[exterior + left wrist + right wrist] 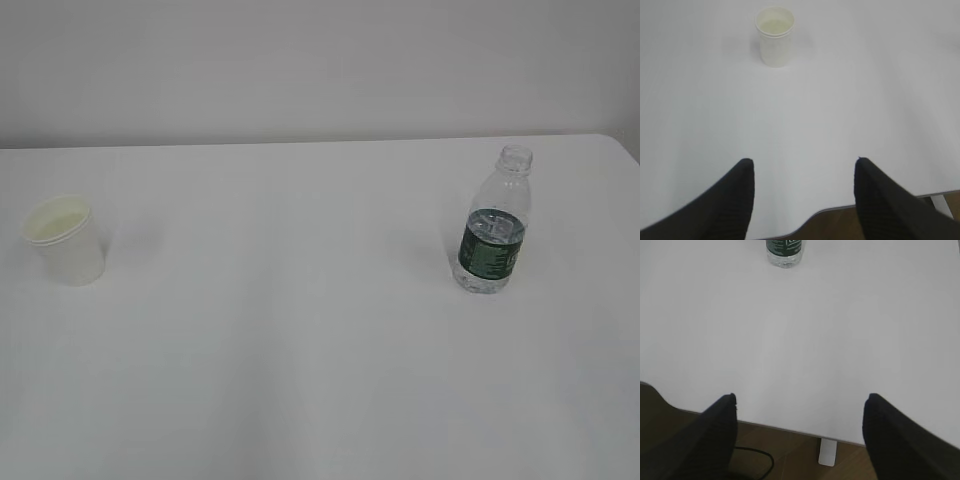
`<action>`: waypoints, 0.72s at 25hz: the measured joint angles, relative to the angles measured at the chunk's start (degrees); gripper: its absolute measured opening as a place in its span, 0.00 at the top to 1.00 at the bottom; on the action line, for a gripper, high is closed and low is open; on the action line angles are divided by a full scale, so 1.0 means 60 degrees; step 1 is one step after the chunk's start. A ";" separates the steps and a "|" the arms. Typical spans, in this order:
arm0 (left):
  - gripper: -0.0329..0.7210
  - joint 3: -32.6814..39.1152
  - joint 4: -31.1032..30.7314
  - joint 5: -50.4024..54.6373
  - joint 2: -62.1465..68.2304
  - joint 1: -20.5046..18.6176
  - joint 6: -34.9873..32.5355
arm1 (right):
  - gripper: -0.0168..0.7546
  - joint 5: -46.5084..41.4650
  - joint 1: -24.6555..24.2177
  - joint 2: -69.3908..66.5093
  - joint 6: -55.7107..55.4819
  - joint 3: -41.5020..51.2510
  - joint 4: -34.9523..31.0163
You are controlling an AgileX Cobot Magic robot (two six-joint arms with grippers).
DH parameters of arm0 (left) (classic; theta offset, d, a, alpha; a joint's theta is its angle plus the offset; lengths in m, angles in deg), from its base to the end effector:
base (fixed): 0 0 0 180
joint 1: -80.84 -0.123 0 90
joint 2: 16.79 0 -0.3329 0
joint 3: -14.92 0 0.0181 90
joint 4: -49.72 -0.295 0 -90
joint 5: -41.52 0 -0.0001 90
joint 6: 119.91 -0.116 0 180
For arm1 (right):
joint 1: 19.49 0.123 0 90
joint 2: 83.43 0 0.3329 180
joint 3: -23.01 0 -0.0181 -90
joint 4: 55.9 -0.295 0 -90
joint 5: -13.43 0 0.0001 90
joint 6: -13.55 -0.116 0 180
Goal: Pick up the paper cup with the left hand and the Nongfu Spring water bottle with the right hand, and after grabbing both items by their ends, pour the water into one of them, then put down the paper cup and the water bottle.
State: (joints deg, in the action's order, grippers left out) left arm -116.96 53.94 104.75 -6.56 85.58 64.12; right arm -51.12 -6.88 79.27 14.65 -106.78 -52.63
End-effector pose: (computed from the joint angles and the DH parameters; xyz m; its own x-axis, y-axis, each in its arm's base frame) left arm 0.0120 -0.0086 0.2917 -0.5325 -0.0594 -0.8444 0.0837 0.9890 -0.1223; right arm 0.0343 0.0015 0.2739 -0.6448 -0.1890 -0.7406 -0.2091 0.9756 -0.0669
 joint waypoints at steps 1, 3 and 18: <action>0.36 0.0000 0.0000 0.0000 0.0000 0.0000 0.0000 | 0.21 0.0000 0.0000 0.0000 0.0000 0.0004 0.0000; 0.36 0.0000 0.0000 0.0000 0.0000 0.0000 0.0000 | 0.21 -0.0016 0.0000 0.0000 0.0000 0.0004 0.0000; 0.37 0.0000 0.0000 -0.0045 0.0000 0.0000 0.0000 | 0.21 -0.0016 0.0000 0.0020 0.0000 0.0004 0.0000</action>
State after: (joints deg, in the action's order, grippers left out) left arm -116.96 53.94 104.48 -6.56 85.58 64.12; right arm -51.22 -6.88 79.38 14.65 -106.75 -52.63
